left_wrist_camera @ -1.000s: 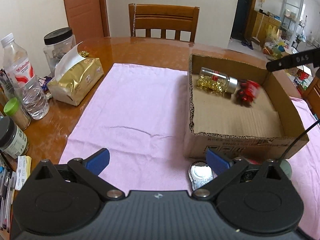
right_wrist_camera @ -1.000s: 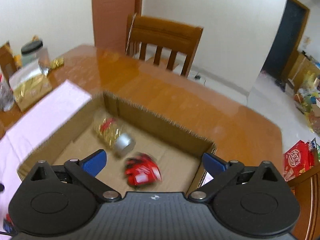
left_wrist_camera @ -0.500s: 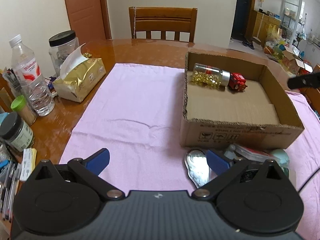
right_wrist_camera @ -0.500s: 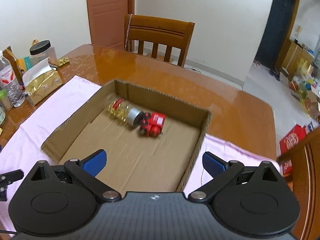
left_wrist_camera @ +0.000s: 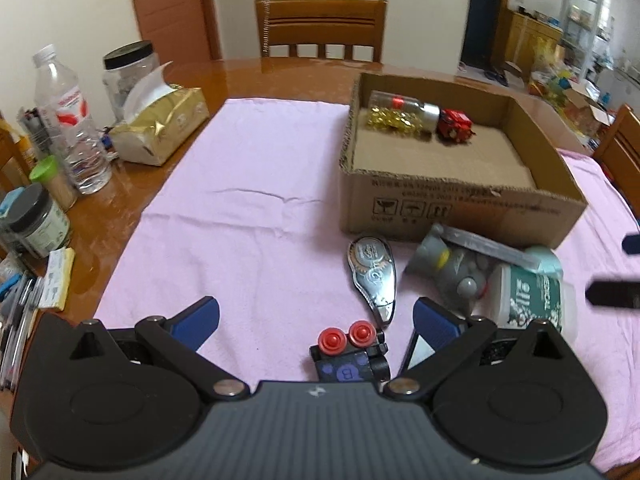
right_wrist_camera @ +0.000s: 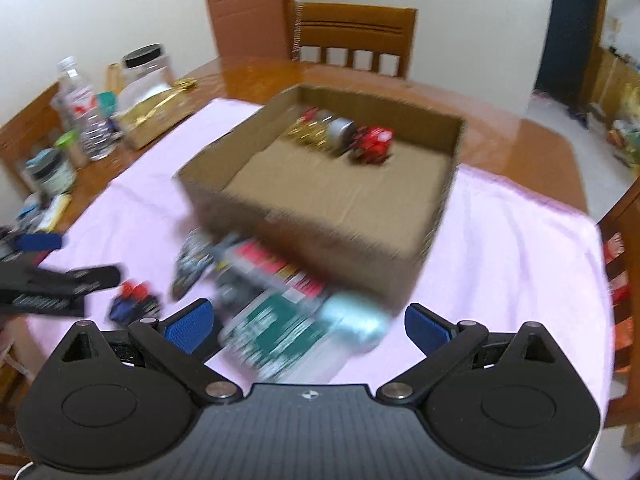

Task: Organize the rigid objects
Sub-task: 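Grasp the clear plastic jar with the right gripper while the left approaches the blue robot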

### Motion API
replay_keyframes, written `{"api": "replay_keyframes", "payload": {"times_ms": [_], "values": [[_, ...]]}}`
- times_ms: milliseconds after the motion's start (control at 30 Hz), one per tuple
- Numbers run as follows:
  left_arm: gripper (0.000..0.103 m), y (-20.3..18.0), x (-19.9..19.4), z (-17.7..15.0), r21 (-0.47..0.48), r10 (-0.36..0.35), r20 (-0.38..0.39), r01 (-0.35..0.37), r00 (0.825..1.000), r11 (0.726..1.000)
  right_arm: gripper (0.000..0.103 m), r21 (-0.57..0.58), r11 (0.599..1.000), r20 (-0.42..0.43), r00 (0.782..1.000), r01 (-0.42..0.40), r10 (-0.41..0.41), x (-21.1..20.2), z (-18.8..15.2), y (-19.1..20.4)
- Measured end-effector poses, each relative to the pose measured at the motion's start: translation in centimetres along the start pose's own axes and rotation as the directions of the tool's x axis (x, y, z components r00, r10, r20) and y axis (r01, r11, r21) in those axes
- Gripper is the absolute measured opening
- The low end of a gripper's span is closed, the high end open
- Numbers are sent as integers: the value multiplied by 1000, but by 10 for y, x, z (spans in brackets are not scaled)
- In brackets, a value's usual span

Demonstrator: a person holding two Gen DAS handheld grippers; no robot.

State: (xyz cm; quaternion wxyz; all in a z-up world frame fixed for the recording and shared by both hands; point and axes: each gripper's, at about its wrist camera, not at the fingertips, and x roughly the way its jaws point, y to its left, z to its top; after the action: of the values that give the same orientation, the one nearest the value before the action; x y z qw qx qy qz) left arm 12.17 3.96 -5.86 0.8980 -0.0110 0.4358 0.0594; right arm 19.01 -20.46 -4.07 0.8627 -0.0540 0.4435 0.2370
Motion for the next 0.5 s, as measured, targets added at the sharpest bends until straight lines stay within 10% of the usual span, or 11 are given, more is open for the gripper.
{"api": "replay_keyframes", "payload": {"times_ms": [500], "values": [[102, 27, 19, -6, 169, -158, -22, 159, 987, 973, 103, 153, 981, -146, 979, -117, 140, 30, -53, 73]]}}
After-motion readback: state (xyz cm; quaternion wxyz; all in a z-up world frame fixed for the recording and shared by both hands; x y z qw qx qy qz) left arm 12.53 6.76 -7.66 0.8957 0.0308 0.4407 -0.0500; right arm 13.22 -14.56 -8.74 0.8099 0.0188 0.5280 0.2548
